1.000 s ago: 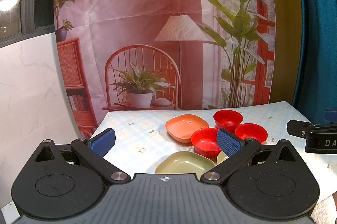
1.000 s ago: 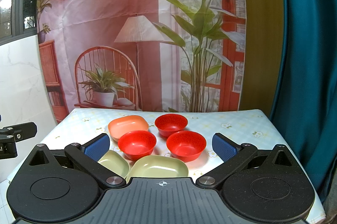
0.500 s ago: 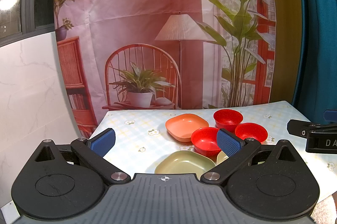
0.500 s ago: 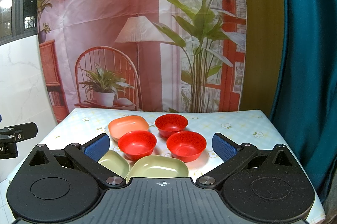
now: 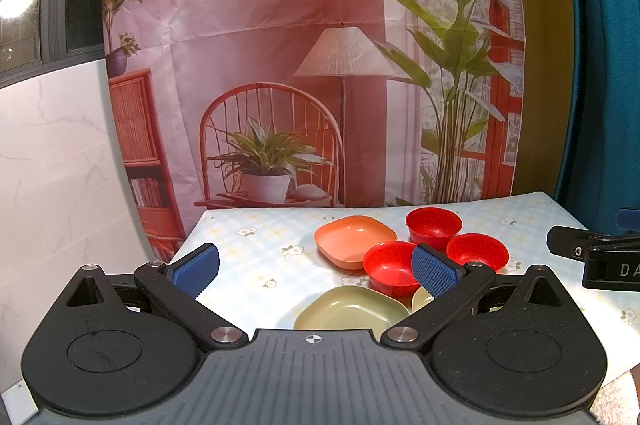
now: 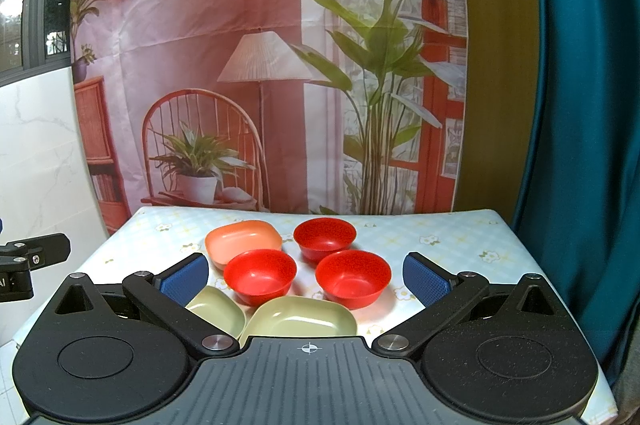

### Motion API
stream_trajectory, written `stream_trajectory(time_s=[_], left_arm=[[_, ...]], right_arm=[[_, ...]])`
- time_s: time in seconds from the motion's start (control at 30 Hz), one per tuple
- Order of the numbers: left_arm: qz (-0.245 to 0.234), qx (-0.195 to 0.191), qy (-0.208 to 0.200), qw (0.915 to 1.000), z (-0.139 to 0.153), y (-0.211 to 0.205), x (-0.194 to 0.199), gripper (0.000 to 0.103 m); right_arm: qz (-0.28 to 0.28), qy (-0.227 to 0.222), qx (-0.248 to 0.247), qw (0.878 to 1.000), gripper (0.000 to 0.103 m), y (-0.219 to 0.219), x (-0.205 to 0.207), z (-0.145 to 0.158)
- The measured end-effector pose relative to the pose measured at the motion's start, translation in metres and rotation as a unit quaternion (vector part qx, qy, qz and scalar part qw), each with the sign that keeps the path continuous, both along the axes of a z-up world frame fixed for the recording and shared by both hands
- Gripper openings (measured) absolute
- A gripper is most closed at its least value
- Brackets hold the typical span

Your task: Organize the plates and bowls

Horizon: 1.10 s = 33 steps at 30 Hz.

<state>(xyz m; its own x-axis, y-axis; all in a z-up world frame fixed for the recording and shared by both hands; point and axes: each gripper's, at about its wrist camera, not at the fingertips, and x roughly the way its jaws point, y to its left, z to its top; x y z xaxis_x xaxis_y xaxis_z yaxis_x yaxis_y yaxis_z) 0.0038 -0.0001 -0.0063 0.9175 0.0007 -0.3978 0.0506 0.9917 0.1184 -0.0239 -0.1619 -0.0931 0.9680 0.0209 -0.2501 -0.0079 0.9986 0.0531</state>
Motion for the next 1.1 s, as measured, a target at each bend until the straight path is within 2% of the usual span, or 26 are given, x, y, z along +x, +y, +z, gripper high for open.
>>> stream_trajectory(time_s=[0.93,1.1], left_arm=[[0.007,-0.005,0.007,0.9999,0.0,0.003,0.003,0.103],[0.017,0.002,0.008,0.9998,0.001,0.005,0.01,0.103]], right_arm=[[0.001,-0.001,0.0,1.0,0.103,-0.003,0.004,-0.005],[0.005,0.0,0.019,1.0,0.103,-0.008,0.006,0.0]])
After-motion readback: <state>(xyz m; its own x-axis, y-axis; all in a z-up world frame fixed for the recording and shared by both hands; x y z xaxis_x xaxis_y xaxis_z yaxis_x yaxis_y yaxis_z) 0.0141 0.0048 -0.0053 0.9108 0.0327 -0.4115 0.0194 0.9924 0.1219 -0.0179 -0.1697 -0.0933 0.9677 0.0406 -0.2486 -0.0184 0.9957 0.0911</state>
